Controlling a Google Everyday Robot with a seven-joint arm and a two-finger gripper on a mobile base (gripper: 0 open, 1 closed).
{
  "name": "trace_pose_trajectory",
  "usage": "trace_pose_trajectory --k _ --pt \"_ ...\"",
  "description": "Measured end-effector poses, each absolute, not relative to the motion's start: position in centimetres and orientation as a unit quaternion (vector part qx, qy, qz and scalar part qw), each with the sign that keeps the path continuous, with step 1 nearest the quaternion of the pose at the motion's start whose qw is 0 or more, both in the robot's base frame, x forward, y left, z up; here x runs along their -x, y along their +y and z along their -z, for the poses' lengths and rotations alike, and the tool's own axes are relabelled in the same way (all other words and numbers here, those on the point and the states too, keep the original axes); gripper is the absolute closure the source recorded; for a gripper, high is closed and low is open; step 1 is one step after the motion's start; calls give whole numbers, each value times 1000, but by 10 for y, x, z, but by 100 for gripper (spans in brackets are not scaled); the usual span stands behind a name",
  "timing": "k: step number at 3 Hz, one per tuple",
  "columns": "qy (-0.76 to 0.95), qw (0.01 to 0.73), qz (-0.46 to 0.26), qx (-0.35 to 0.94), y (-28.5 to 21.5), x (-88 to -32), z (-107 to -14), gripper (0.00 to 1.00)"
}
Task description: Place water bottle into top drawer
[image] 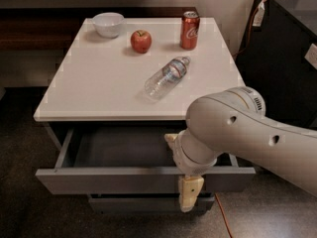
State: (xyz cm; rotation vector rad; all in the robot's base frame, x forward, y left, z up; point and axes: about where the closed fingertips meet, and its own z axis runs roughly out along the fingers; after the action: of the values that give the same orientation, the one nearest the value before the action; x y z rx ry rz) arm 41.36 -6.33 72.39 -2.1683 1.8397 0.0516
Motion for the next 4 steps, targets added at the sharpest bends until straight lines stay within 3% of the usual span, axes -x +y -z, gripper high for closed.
trace_pose_trajectory --k 4 --pt "639 156 -47 752 -32 -466 -651 0"
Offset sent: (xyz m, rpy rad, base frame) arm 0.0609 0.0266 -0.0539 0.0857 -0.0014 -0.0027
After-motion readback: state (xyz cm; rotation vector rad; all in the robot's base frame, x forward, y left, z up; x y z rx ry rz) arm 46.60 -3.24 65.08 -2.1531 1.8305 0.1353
